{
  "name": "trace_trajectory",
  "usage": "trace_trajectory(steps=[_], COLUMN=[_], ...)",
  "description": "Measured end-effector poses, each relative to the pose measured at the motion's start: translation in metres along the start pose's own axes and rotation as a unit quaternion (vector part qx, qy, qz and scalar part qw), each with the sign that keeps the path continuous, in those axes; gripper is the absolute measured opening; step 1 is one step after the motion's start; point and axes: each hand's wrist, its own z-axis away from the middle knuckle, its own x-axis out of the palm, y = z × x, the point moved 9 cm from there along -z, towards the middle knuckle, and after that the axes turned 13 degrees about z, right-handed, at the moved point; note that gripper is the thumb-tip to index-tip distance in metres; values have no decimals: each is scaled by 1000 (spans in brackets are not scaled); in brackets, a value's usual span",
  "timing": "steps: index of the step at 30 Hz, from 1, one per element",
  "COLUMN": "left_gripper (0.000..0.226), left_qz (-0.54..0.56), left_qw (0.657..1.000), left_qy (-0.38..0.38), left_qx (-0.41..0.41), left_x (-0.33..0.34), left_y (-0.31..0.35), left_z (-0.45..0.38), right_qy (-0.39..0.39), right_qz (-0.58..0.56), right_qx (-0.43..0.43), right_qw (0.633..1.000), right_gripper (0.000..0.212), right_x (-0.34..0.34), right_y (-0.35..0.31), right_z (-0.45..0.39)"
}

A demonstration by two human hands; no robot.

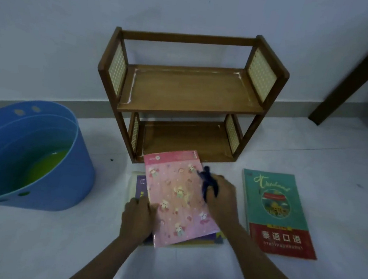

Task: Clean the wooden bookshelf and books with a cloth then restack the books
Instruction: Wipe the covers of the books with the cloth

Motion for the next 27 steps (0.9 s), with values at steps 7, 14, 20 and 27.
trace_trajectory(steps=[7, 14, 20, 27], left_gripper=[78, 83, 84, 102], left_qz=[-231, -255, -258, -270], left_qw=[961, 952, 949, 934], left_qy=[-84, -131, -140, -177], left_qx=[126, 109, 114, 154], left_x=[36, 46, 46, 40], left_y=[-33, -41, -41, -33], left_z=[-1, -6, -4, -10], right_qy=[-59, -37, -99, 7], right_qz=[225, 298, 294, 249], right_qx=[-268, -80, -275, -49], right_qw=[935, 950, 910, 967], right_gripper=[28, 35, 39, 30], right_x=[97, 65, 114, 25], right_y=[-61, -27, -88, 42], right_z=[105, -10, 48, 12])
